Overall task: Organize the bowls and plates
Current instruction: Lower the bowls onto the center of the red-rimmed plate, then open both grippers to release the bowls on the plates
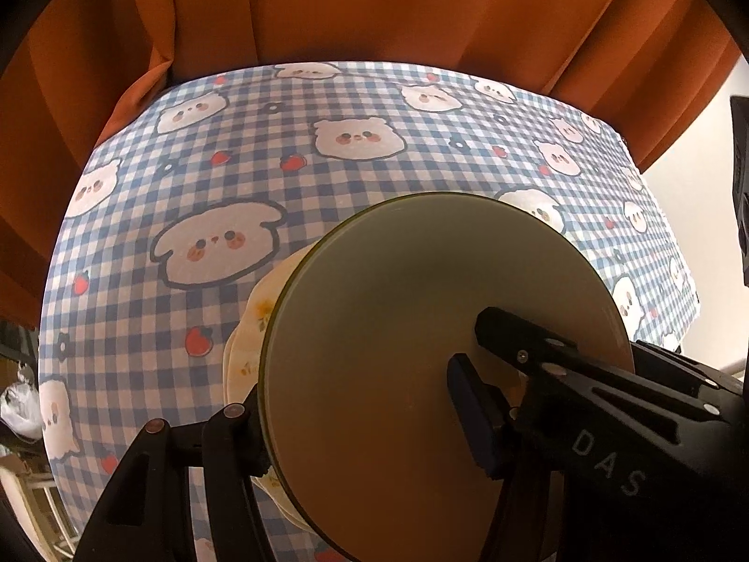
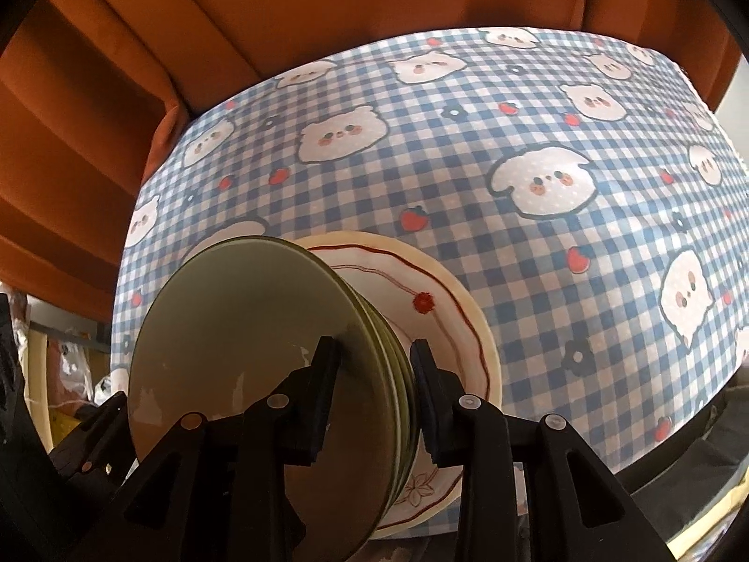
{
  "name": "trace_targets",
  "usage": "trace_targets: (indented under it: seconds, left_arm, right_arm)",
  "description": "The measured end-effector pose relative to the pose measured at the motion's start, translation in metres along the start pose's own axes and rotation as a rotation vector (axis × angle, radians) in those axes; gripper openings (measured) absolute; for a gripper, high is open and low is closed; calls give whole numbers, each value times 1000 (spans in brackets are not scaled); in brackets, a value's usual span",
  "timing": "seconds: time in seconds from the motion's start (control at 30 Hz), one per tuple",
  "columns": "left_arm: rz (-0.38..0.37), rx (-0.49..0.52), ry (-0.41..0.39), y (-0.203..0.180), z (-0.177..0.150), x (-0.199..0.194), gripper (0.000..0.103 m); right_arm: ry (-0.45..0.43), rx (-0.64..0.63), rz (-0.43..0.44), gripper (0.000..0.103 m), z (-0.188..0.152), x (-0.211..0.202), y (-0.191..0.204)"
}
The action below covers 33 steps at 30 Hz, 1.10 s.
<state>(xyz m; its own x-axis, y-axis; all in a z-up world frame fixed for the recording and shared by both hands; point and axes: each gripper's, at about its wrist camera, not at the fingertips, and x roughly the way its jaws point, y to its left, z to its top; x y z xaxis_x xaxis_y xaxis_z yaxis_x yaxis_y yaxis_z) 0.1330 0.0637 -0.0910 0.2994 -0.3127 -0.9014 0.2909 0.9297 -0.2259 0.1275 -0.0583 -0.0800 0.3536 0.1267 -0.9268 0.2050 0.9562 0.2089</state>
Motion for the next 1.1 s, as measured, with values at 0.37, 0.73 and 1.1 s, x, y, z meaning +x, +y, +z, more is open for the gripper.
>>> trace_targets:
  seconds: [0.37,0.73,1.1]
  left_arm:
    - [51,-13,-32,1,-10,-8,67]
    - [193,-81,-280,-13,-31,-65,83]
    - [282,-131,-473,-40,-83,-96,88]
  right_arm:
    - [-31,-92,-24,48,-6,0,8]
    - [-214,-217,17,71,-14,-54,6]
    - [-395,-242,48,77,-59,-109,-41]
